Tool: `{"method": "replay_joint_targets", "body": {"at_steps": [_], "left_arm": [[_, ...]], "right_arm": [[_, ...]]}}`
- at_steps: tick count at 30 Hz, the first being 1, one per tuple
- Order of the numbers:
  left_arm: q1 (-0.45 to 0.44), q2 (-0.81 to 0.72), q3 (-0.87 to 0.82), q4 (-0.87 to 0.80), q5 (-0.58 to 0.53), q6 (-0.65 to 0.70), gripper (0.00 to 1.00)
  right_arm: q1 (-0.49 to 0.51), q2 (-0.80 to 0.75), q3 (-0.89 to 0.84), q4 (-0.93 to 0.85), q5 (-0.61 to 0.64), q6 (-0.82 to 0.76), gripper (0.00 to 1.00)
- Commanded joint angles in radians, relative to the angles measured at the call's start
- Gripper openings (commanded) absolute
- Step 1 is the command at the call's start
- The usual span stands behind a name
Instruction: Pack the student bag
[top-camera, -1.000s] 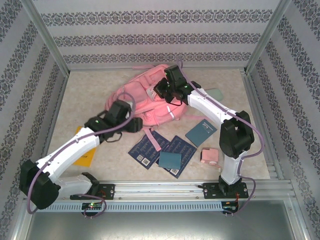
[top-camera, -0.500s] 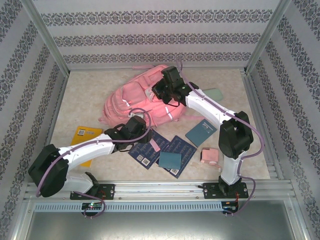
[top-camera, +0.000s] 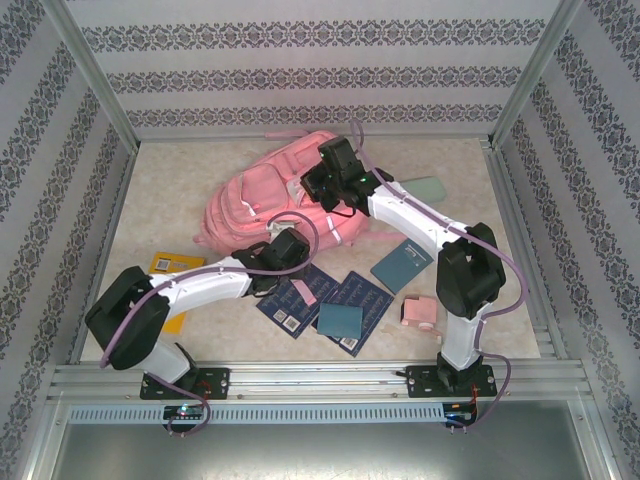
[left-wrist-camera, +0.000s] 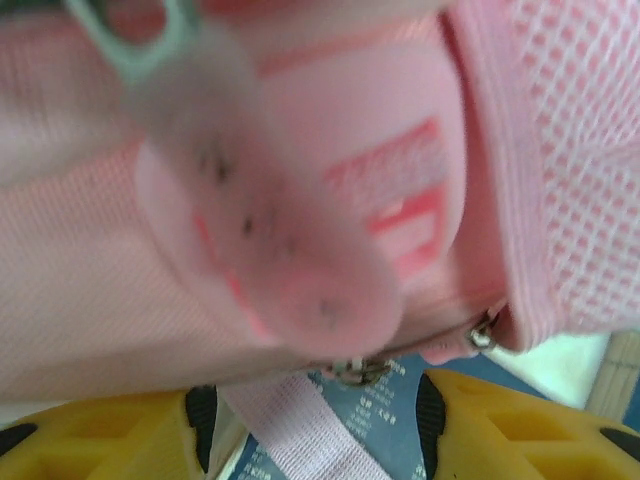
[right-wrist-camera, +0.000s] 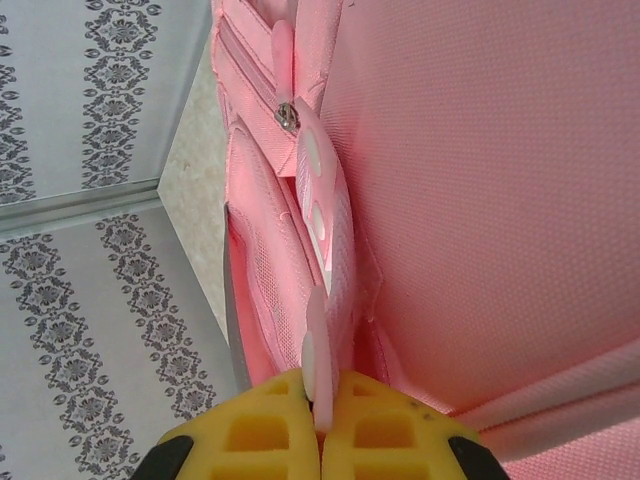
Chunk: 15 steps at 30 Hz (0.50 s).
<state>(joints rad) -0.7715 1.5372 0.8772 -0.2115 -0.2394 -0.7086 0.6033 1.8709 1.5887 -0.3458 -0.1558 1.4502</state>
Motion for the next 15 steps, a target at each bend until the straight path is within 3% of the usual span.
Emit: {"method": "replay_joint_targets", "body": {"at_steps": [1,9,15], "left_arm": [[-0.011,0.045,0.076,-0.036,-0.093,-0.034,0.56],[-0.003,0.110,0.100,-0.069,-0.146,-0.041,0.45],[0.025,0.135,0.074,-0.058,-0.110,-0.049,0.26]], "right_arm": [[0.025,-0.065,-0.023,0.083,-0.022,0.046,0.00],[0.030,-0.093,-0.056,0.111,-0.030,0.067,0.00],[0.032,-0.098,-0.068,0.133,-0.040,0.068,0.00]]}}
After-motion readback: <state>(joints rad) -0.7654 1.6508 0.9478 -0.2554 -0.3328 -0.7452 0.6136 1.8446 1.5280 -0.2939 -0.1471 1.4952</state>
